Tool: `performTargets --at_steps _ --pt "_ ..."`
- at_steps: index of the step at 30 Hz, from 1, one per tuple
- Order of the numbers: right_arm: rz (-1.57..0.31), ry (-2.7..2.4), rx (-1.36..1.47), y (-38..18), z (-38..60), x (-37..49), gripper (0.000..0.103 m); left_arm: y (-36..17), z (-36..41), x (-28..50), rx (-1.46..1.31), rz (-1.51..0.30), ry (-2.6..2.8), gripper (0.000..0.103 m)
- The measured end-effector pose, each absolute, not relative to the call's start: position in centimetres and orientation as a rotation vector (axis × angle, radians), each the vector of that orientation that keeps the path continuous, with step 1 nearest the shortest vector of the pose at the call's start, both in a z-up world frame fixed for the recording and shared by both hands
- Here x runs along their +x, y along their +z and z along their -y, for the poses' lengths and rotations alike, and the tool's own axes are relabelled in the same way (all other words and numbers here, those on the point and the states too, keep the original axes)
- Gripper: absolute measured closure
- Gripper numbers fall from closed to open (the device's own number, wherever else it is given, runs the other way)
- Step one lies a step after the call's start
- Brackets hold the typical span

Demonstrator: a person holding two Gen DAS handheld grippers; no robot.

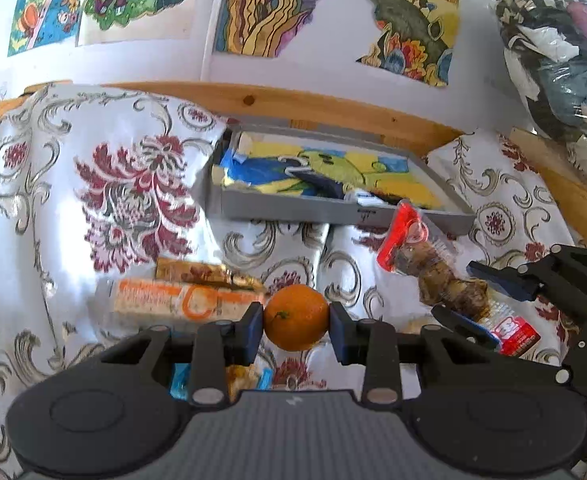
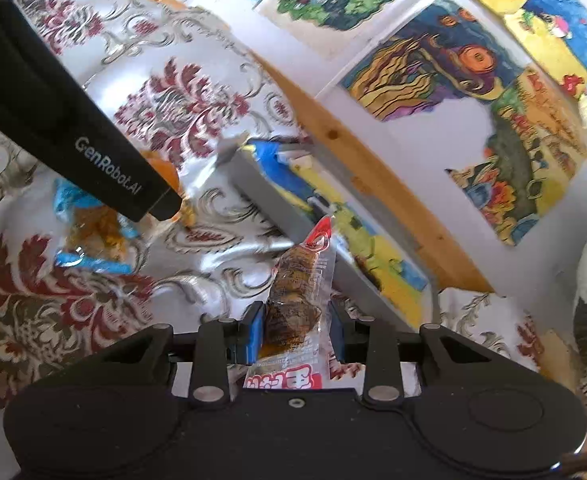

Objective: Organize snacks
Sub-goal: 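Lift the tangerine and nut bag and carry both toward the grey tray, then lower the tangerine and nut bag into the grey tray and open both tools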

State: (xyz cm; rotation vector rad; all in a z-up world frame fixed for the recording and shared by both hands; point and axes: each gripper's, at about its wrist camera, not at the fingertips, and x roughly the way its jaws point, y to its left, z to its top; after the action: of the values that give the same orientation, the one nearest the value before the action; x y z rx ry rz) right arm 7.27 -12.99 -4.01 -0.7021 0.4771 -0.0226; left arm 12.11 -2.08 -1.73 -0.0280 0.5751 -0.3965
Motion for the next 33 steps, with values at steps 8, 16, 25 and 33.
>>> performTargets --at_steps 8,16,25,33 --pt "-0.379 -0.07 -0.633 -1.5 15.6 8.8 0.068 1.4 4.7 14.5 -0.016 -0.527 -0.393 0.065" --pt "-0.312 -0.12 -0.53 0.0 20.5 12.4 0.068 3.4 9.7 18.8 0.0 -0.505 -0.393 0.065" --pt "-0.267 -0.178 -0.38 -0.6 26.0 18.0 0.068 3.2 15.3 25.6 -0.033 -0.576 -0.342 0.065" --pt "-0.271 -0.221 -0.329 -1.6 28.8 22.0 0.094 1.5 19.2 30.1 0.0 -0.631 -0.317 0.065"
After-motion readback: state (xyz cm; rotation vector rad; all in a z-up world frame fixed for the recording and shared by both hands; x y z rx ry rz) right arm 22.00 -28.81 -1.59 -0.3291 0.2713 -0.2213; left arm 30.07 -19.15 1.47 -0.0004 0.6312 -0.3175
